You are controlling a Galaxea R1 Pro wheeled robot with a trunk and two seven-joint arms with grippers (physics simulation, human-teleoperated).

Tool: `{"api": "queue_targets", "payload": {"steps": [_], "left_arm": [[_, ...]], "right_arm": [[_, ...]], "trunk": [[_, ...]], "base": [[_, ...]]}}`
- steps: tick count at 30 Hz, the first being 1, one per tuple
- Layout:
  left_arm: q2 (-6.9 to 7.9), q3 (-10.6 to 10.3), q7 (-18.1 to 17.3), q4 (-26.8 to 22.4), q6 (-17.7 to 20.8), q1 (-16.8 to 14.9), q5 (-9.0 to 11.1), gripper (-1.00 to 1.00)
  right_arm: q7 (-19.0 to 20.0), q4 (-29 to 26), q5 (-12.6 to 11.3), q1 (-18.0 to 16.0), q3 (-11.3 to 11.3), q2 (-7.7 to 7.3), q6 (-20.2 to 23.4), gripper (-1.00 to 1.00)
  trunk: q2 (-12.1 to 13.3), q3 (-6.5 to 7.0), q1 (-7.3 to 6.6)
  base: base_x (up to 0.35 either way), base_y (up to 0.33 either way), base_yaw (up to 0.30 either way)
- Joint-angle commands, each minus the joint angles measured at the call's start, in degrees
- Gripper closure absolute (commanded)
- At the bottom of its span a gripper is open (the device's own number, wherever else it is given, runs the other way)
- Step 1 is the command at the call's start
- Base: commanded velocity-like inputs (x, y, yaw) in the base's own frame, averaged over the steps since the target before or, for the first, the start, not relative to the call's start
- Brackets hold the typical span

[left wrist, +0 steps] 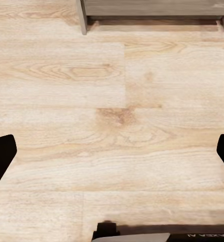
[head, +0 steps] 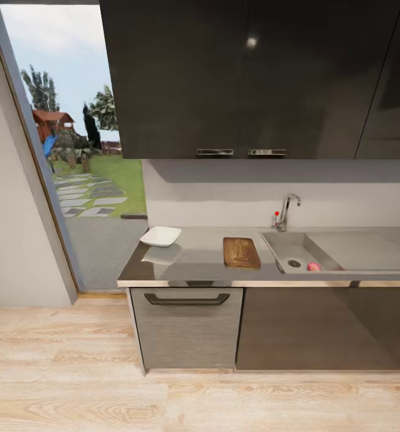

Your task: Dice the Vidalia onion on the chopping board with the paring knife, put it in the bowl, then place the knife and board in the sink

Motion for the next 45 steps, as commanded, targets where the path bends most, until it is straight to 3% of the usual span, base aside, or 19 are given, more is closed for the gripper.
{"api": "queue_targets", "payload": {"steps": [1,10,11,13,18,23,28,31,39,45], "left_arm": [[0.0,0.0,0.0,0.0,-0.1,0.0,0.0,-1.0],[-0.08,0.0,0.0,0.5,-0.1,0.0,0.0,-1.0],[-0.06,0.0,0.0,0.6,-0.1,0.0,0.1,-1.0],[-0.07,0.0,0.0,0.8,-0.1,0.0,0.1,-1.0],[-0.08,0.0,0.0,1.5,-0.1,0.0,0.1,-1.0],[-0.08,0.0,0.0,1.6,-0.1,0.0,0.1,-1.0],[-0.08,0.0,-0.1,1.6,-0.1,0.0,0.1,-1.0],[-0.08,0.0,-0.1,1.6,-0.1,0.0,0.1,-1.0],[-0.08,0.0,-0.1,1.6,-0.1,0.0,0.1,-1.0],[-0.08,0.0,-0.1,1.6,-0.1,0.0,0.1,-1.0]], "right_arm": [[-0.2,-0.8,0.0,0.0,0.0,-0.12,-0.1,-1.0],[-4.4,-15.6,0.1,0.0,0.1,-0.22,0.7,-1.0],[-6.2,-22.0,0.1,0.0,0.1,-0.08,3.1,-1.0],[-6.5,-25.6,0.1,0.0,0.1,-0.01,5.9,-1.0],[-7.1,-39.1,0.1,0.0,0.3,0.08,19.8,-1.0],[-10.0,-48.4,0.1,0.0,0.4,0.13,27.9,-1.0],[-14.6,-55.2,0.0,-1.2,1.1,0.31,32.7,-1.0],[-16.6,-56.5,0.0,-5.5,2.8,1.88,37.0,-1.0],[-17.6,-56.6,0.0,-10.5,3.3,2.63,41.7,-1.0],[-17.8,-56.6,0.1,-16.3,3.4,3.47,46.9,-1.0]], "trunk": [[-0.1,-0.06,0.02],[-0.1,-0.06,0.02],[-0.1,-0.06,0.02],[-0.1,-0.06,0.02],[-0.1,-0.06,0.02],[-0.1,-0.06,0.02],[-0.1,-0.06,0.02],[-0.1,-0.06,0.02],[-0.1,-0.06,0.02],[-0.1,-0.06,0.02]], "base": [[0.021,0.014,0.0],[0.004,0.002,0.0],[0.0,0.0,0.0],[0.0,0.0,0.0],[0.0,0.0,0.0],[0.0,0.0,0.0],[0.0,0.0,0.0],[0.0,0.0,0.0],[0.0,0.0,0.0],[0.0,0.0,0.0]]}}
